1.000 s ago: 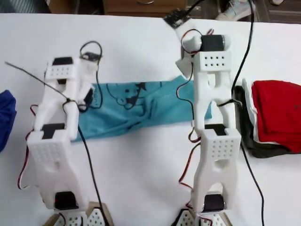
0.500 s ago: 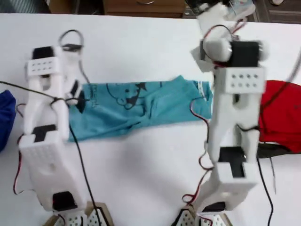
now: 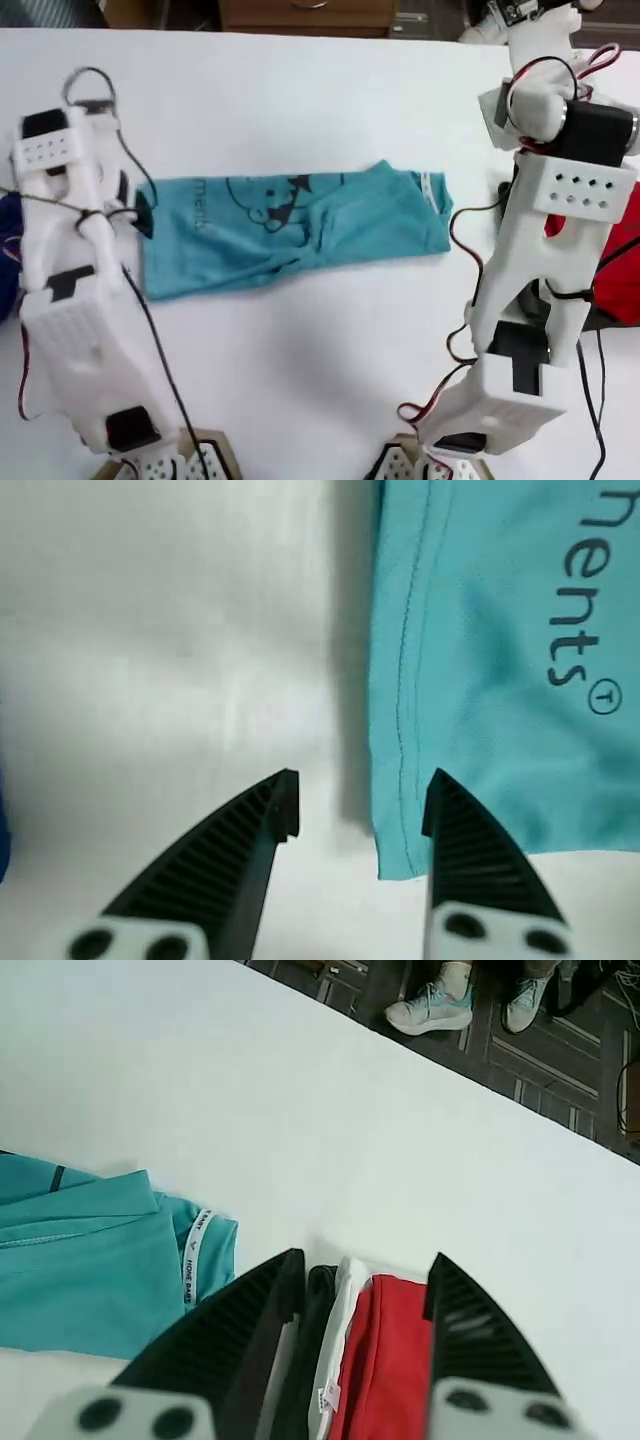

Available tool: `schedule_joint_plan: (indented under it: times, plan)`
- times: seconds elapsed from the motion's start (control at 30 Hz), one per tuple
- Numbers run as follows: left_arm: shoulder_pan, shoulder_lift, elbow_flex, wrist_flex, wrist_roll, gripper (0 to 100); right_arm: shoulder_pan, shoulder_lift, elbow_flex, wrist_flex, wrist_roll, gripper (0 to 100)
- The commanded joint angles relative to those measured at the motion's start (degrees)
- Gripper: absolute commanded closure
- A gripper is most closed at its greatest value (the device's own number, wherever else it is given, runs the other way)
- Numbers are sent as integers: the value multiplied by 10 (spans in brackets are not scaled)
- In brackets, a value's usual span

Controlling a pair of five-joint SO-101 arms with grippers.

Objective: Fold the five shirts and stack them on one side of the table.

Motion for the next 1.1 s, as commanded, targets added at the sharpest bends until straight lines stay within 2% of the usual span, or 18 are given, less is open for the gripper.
schedule_joint_plan:
  times: [0.0, 0.67, 0.97, 1.07]
  plan:
    - [22, 22, -36, -2, 21, 775, -8, -29, -3, -15, 1, 793]
    - [13, 175, -189, 29, -2, 775, -9, -29, -2, -16, 1, 793]
    - [12, 251, -198, 48, -56, 779, -9, -29, -2, -16, 1, 793]
    - [14, 253, -199, 48, -60, 844, -9, -29, -2, -16, 1, 793]
